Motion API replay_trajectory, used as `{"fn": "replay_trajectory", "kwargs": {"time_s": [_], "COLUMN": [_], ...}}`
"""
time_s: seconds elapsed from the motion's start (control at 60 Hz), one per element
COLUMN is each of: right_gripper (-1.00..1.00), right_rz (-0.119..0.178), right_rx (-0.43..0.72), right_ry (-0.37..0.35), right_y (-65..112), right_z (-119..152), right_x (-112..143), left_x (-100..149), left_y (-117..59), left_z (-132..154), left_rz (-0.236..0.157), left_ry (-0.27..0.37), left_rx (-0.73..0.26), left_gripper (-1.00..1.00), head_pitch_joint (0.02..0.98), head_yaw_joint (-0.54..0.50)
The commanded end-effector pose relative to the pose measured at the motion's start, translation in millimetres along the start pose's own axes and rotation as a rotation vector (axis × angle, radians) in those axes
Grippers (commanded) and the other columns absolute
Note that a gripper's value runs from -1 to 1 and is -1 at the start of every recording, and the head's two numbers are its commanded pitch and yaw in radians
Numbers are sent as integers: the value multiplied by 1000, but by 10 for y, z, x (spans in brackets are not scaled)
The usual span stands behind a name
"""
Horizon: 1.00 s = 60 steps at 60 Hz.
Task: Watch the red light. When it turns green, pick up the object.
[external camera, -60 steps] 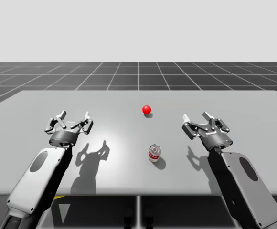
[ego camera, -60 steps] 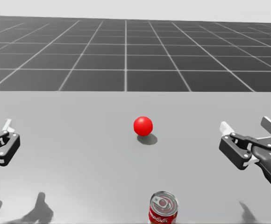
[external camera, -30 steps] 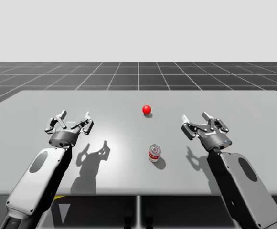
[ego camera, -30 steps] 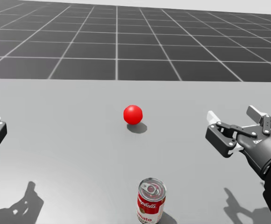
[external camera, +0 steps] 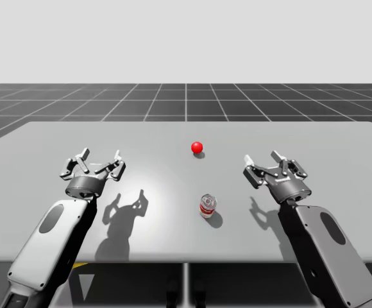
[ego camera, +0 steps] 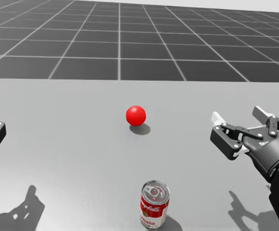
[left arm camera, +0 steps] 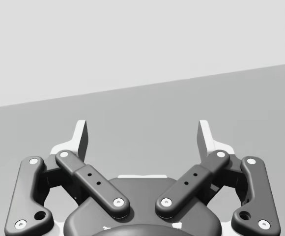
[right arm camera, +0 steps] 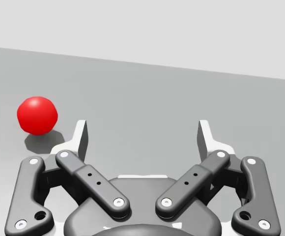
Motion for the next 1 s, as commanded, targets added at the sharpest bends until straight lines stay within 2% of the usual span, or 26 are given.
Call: {"fn": "replay_trajectory", "kwargs": {"time_s": [0.017, 0.667, 1.0], "right_gripper": [-1000, -1000, -1000], "right_rz": [1, -4, 2], "right_rx": [1, 1, 4], "right_ry": [-1, -2, -2], "right_y": [-1, -2, 7], "right_z": [2, 8, 9], "right_x": [3, 15, 12], "left_x": [3, 4, 1], "left_y": [-3, -19, -20], "left_z": [2, 10, 11], "left_rz": [0, -6, -6], "left_ry": [-1, 0, -1], "left_rx": [0, -2, -3], "left_gripper": [-1000, -1000, -1000], "head_pitch_joint": [596, 597, 598], "head_yaw_joint": [-90, -89, -88]}}
